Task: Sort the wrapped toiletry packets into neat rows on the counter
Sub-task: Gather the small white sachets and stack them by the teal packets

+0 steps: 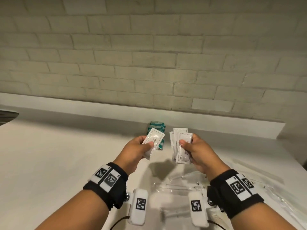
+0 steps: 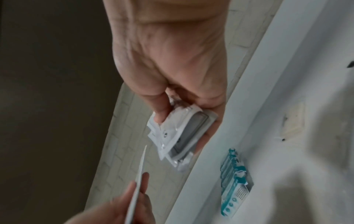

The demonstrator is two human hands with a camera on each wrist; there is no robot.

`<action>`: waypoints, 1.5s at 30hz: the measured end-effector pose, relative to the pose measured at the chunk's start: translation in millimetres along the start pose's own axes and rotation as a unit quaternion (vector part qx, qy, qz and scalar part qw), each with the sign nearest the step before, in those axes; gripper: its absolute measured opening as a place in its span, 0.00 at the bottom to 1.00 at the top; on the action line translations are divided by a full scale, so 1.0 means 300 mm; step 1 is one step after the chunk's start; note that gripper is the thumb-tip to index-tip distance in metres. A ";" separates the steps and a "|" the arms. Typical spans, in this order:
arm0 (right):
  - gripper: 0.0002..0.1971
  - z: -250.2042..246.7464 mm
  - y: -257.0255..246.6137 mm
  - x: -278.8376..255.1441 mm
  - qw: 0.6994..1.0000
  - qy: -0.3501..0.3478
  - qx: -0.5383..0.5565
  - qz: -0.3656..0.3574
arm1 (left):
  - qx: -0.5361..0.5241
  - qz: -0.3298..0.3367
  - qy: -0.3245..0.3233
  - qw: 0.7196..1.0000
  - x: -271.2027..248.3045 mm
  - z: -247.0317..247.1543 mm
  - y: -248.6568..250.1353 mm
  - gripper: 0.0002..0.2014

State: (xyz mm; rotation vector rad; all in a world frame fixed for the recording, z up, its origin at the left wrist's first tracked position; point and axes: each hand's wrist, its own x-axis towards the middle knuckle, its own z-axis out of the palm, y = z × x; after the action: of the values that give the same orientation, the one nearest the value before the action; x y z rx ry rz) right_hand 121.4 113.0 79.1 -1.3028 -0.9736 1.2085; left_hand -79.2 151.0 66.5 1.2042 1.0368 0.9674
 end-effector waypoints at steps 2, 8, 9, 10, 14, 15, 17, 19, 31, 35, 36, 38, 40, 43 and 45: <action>0.12 -0.013 -0.009 -0.006 0.999 0.001 0.035 0.014 | -0.026 0.005 0.009 1.000 -0.001 0.004 -0.018 0.06; 0.11 -0.028 -0.022 -0.007 0.995 -0.009 0.100 0.020 | -0.050 0.012 0.059 0.997 0.014 0.021 -0.023 0.05; 0.11 -0.025 -0.031 -0.004 0.993 -0.014 0.114 0.021 | -0.046 0.009 0.070 0.996 0.020 0.023 -0.024 0.04; 0.11 -0.020 -0.038 -0.002 0.991 -0.020 0.128 0.021 | -0.043 0.009 0.077 0.996 0.021 0.027 -0.022 0.04; 0.12 0.060 -0.056 -0.004 0.991 -0.066 0.114 0.019 | -0.011 0.030 0.026 0.999 0.008 0.083 -0.011 0.05; 0.12 0.081 -0.052 -0.002 0.995 -0.069 0.072 0.012 | -0.004 0.038 0.010 0.999 -0.004 0.103 -0.007 0.06; 0.12 0.104 -0.048 0.005 0.998 -0.055 -0.009 0.000 | 0.000 0.048 -0.009 0.999 -0.025 0.127 -0.008 0.09; 0.09 0.098 -0.048 0.009 0.998 -0.041 -0.042 -0.002 | -0.014 0.052 -0.038 0.998 -0.034 0.130 -0.018 0.17; 0.16 0.149 -0.056 -0.016 0.912 -0.039 -0.405 -0.059 | -0.235 -0.028 -0.108 0.966 -0.021 0.173 -0.021 0.19; 0.20 0.122 -0.054 0.005 0.870 0.068 -0.480 -0.093 | -0.258 -0.004 -0.087 0.962 -0.016 0.172 -0.021 0.22; 0.21 0.116 -0.051 0.014 0.881 0.070 -0.460 -0.084 | -0.257 0.003 -0.085 0.963 -0.014 0.171 -0.019 0.21; 0.20 0.111 -0.048 0.025 0.928 0.032 -0.365 -0.072 | -0.261 0.010 -0.089 0.961 -0.013 0.166 -0.005 0.18; 0.20 0.097 -0.067 0.005 0.964 -0.026 -0.247 -0.094 | -0.283 -0.014 -0.094 0.954 -0.008 0.158 0.012 0.24; 0.54 0.052 -0.091 -0.035 0.930 -0.165 -0.290 -0.156 | -0.306 -0.071 -0.113 0.943 0.002 0.144 0.026 0.30; 0.71 0.057 -0.102 -0.059 0.869 -0.219 -0.411 -0.167 | -0.305 -0.096 -0.140 0.937 0.000 0.146 0.030 0.26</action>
State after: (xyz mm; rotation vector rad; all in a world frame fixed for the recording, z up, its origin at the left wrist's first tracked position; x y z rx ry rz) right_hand 104.6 101.7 112.6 -1.4098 -2.1153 0.8337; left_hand -37.2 141.3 78.0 0.6807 0.5486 0.8441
